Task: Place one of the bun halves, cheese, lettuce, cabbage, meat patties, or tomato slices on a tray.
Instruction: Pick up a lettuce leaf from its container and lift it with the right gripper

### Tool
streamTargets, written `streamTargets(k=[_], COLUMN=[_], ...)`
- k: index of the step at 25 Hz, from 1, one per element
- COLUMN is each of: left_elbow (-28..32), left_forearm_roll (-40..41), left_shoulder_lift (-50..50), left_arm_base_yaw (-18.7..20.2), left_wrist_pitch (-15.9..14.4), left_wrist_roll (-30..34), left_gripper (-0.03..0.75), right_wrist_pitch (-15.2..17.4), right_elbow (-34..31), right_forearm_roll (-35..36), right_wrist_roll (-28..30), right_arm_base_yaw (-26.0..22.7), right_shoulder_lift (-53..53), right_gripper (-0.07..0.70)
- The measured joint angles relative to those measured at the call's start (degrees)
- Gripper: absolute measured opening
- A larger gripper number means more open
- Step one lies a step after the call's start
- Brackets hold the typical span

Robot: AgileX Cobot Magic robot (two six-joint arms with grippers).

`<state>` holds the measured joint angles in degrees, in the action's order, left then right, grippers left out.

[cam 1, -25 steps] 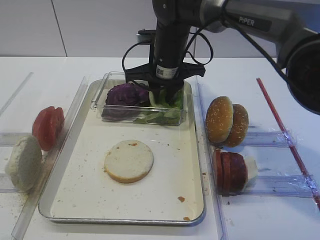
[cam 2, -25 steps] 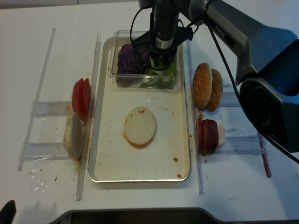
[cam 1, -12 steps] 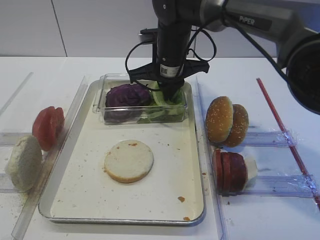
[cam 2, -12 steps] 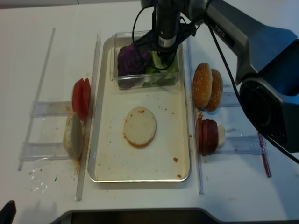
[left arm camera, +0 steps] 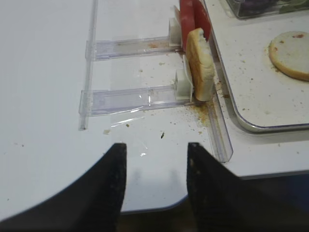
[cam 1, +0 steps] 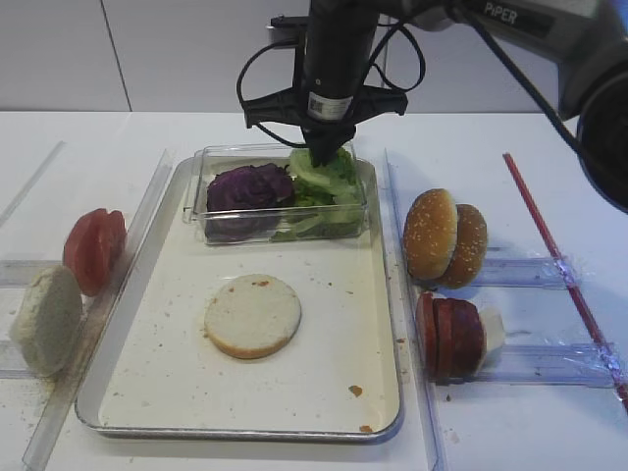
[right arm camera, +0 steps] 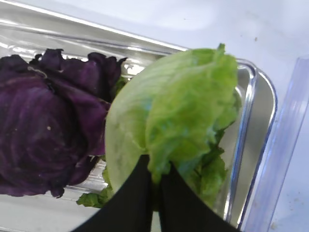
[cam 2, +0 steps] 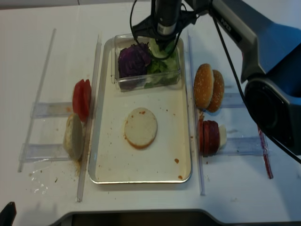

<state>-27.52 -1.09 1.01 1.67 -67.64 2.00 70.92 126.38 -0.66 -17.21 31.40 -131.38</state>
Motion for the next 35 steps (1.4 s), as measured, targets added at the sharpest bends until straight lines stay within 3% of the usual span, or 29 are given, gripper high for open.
streamTargets(k=[35], left_elbow=[0.0], left_forearm_roll=[0.0], left_shoulder_lift=[0.0], left_arm_base_yaw=[0.0], left_wrist_pitch=[0.0], left_wrist_roll=[0.0], left_gripper=[0.286], right_wrist_pitch=[0.5], right_elbow=[-1.3], right_forearm_roll=[7.8], right_wrist_roll=[0.0], right_arm_base_yaw=[0.6], right_shoulder_lift=[8.5], right_gripper=[0.048])
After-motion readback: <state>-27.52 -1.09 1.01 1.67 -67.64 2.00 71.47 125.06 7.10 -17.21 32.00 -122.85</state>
